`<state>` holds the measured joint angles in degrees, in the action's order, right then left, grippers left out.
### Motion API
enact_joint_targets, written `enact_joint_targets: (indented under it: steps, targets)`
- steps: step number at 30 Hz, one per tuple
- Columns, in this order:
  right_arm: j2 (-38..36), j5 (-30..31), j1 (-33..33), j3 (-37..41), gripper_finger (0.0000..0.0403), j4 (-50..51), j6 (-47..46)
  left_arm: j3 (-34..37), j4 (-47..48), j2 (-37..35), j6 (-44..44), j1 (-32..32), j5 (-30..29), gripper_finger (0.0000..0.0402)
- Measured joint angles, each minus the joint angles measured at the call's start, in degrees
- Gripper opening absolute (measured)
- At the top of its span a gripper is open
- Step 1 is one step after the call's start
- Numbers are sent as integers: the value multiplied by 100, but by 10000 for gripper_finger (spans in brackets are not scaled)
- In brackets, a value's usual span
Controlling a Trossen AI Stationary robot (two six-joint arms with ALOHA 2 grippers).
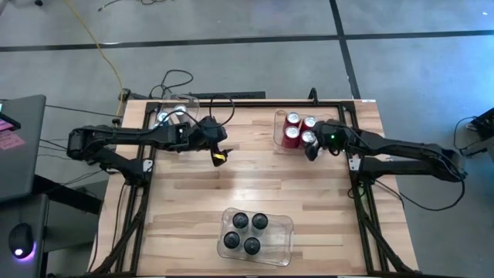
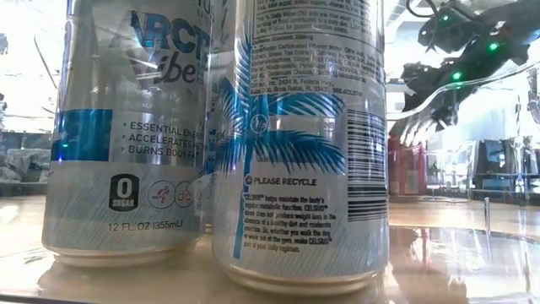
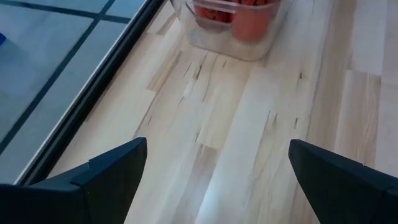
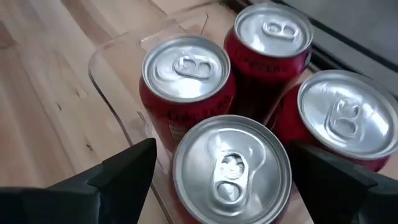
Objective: Sort soda cans
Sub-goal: Put the red soda can into the top right transparent bin, then move the top left transparent bin to the center of the table
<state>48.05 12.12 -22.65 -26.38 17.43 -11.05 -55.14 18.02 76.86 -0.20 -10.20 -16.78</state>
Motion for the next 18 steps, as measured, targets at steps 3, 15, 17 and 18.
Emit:
enact_joint_targets:
  steps: [3, 15, 17, 18]
  targets:
    - [-144, -7, 8, -89, 373, 82, 36, 1, 72, -31, -110, 7, -261, 387]
    - [-1145, -22, 406, -453, 371, 216, 264, 3, 2696, -539, -1017, 56, -916, 381]
    - [-1305, -22, 504, -481, 367, 34, 392, 3, 3135, -580, -1320, 66, -942, 374]
    - [-1378, -23, 555, -483, 365, -101, 485, 3, 3323, -601, -1432, 69, -940, 371]
